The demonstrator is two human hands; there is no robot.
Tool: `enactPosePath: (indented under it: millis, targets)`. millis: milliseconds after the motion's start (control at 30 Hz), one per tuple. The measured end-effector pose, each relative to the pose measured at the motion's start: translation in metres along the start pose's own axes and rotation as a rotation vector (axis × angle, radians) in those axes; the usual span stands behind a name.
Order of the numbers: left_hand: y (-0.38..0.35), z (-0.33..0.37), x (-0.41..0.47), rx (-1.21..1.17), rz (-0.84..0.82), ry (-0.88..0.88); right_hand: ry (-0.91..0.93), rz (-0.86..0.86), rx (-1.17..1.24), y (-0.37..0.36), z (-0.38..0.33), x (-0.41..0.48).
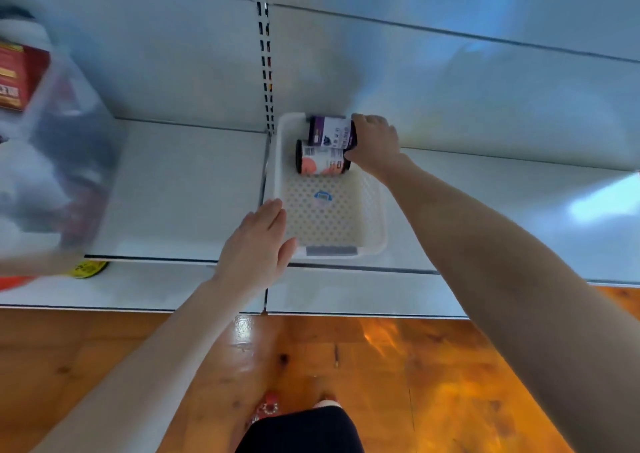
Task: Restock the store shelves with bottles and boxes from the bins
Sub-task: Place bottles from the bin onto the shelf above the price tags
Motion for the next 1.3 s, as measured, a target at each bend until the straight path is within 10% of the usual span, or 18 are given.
enactPosePath:
  millis: [233, 700, 1300]
  targets:
    - [-0.008, -0.006, -0.001, -0.026, -0.062, 0.027, 0.006, 0.005, 0.074, 0.003, 0.006, -0.008]
    - [-0.005, 0.007, 0.103, -0.250, 0.068, -0.004, -0.597, 0.047, 0.954, 0.032, 0.096, -0.166]
    - [-0.033, -0.008, 0.156, -0.078, 0.044, 0.195, -0.457, -0.050, 1.061, 0.021, 0.094, -0.200]
Point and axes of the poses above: each hand's wrist, its own x-axis towards the middle knuckle, its own y-axis out of the back of the hand, z = x × y, the point moved 6 cm from there along x, towards the middle knuckle, and after that the axes turned 15 degrees about -x, right-handed, at the moved point
